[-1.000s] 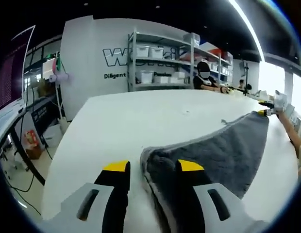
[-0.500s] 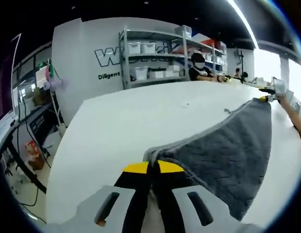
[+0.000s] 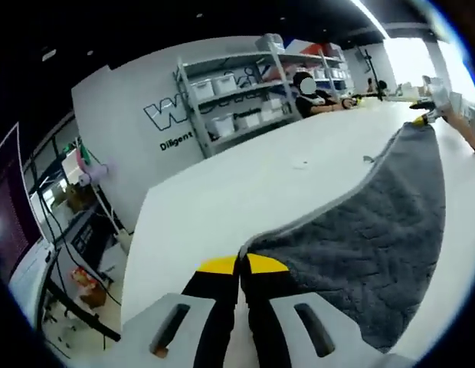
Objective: Fold the towel on the table until its edges align and the towel forms a compact rectangular stack.
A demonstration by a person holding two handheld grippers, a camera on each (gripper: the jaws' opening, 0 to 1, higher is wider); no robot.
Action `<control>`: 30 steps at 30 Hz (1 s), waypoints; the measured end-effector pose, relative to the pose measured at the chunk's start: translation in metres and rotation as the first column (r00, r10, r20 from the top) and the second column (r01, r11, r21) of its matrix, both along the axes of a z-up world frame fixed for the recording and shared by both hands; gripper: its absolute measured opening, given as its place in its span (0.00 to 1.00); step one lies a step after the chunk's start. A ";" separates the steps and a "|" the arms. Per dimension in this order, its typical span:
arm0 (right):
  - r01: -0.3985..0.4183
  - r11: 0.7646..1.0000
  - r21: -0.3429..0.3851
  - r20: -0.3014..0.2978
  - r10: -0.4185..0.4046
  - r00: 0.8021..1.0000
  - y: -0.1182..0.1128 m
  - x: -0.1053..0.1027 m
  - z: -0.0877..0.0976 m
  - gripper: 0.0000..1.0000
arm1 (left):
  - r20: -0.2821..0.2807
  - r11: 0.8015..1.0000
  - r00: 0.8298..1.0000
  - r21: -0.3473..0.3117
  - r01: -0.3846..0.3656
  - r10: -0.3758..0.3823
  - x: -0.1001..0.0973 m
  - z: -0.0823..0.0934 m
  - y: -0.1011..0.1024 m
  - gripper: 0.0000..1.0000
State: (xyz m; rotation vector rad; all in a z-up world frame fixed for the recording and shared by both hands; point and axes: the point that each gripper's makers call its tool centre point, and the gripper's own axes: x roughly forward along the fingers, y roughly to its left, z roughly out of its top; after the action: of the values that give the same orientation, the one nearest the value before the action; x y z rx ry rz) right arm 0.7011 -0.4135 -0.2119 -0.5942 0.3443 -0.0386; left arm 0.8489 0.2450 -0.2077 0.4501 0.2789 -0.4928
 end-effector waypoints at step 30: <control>0.016 1.000 0.027 -0.008 -0.015 1.000 -0.006 -0.003 -0.003 0.48 | -0.079 0.991 0.988 -0.009 -0.134 0.133 0.010 -0.028 0.029 0.53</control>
State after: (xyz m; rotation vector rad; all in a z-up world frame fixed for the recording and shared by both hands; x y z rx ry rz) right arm 0.6979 -0.4194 -0.2147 -0.5648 0.3565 -0.0465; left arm 0.8588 0.2739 -0.2355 0.3955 0.3781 -0.3817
